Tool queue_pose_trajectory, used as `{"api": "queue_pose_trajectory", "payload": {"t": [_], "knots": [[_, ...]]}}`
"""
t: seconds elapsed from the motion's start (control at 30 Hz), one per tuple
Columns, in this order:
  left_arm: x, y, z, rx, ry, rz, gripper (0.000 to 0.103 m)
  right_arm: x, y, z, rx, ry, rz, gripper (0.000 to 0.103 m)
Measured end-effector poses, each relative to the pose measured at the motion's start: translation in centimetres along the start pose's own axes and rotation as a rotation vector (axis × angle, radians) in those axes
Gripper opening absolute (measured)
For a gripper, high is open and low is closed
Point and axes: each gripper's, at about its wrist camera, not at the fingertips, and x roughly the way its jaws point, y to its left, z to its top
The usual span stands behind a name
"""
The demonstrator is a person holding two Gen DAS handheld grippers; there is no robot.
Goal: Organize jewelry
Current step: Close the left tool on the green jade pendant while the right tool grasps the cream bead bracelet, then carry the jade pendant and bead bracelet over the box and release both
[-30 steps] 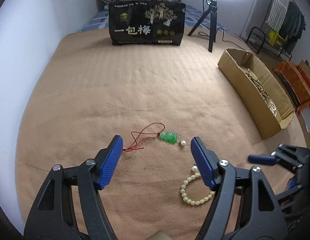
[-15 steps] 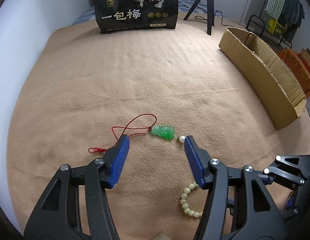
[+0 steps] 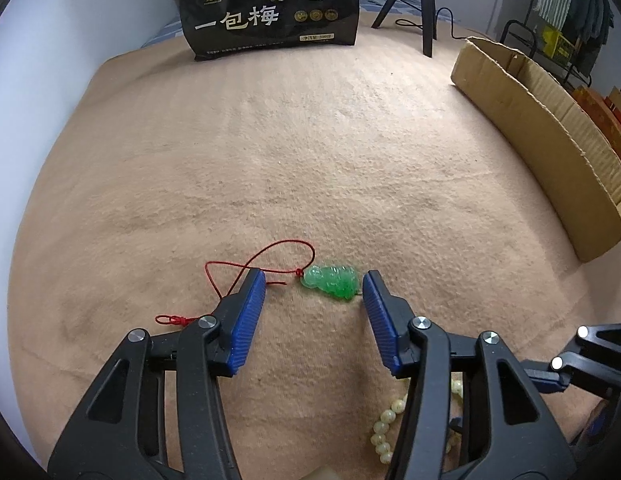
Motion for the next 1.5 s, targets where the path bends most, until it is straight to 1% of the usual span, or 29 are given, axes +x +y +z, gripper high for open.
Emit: {"api": "queue_pose_trajectory", "payload": {"t": [0.13, 0.17, 0.2, 0.27, 0.37, 0.4, 0.43, 0.5, 0.57, 0.63, 0.83, 1.03, 1.3, 1.5], "knots": [[0.3, 0.1, 0.2, 0.001, -0.004, 0.004, 0.052, 0.1, 0.0, 0.0, -0.004, 0.001, 0.000, 0.031], [0.5, 0.1, 0.1, 0.007, -0.003, 0.015, 0.048, 0.1, 0.0, 0.1, -0.008, 0.002, -0.002, 0.031], [0.6, 0.1, 0.0, 0.011, 0.002, 0.028, 0.041, 0.2, 0.1, 0.1, -0.015, 0.003, -0.007, 0.031], [0.7, 0.2, -0.2, 0.015, 0.000, 0.032, 0.041, 0.3, 0.3, 0.1, -0.034, 0.006, -0.023, 0.027], [0.6, 0.3, -0.3, 0.020, -0.004, 0.038, 0.035, 0.3, 0.2, 0.0, -0.035, 0.009, -0.025, 0.024], [0.5, 0.4, -0.4, 0.023, -0.005, 0.044, 0.030, 0.3, 0.1, 0.1, -0.034, 0.009, -0.027, 0.021], [0.5, 0.5, -0.4, 0.024, -0.005, 0.050, 0.030, 0.3, 0.0, 0.1, -0.033, 0.009, -0.032, 0.017], [0.5, 0.7, -0.4, 0.017, -0.003, 0.050, 0.029, 0.2, -0.3, 0.1, -0.029, 0.010, -0.029, 0.013], [0.4, 0.9, -0.5, 0.011, -0.004, 0.052, 0.025, 0.2, -0.5, 0.2, -0.025, 0.010, -0.031, 0.009], [0.4, 1.2, -0.5, 0.004, -0.005, 0.058, 0.011, 0.2, -0.7, 0.2, -0.022, 0.010, -0.031, 0.006], [0.0, 2.3, -0.7, -0.050, -0.008, 0.041, 0.005, -0.3, -1.3, 0.3, 0.008, -0.006, -0.007, 0.005], [-1.2, 3.9, -1.0, -0.108, -0.034, 0.026, 0.004, -1.7, -1.5, 0.7, 0.027, -0.046, 0.024, 0.005], [-3.6, 5.0, -0.9, -0.148, -0.083, 0.015, 0.004, -3.0, -0.7, 1.4, 0.006, -0.086, 0.030, 0.005], [-6.6, 4.9, 0.0, -0.160, -0.153, -0.002, 0.004, -5.0, -0.3, 1.6, -0.007, -0.131, 0.034, 0.005]]}}
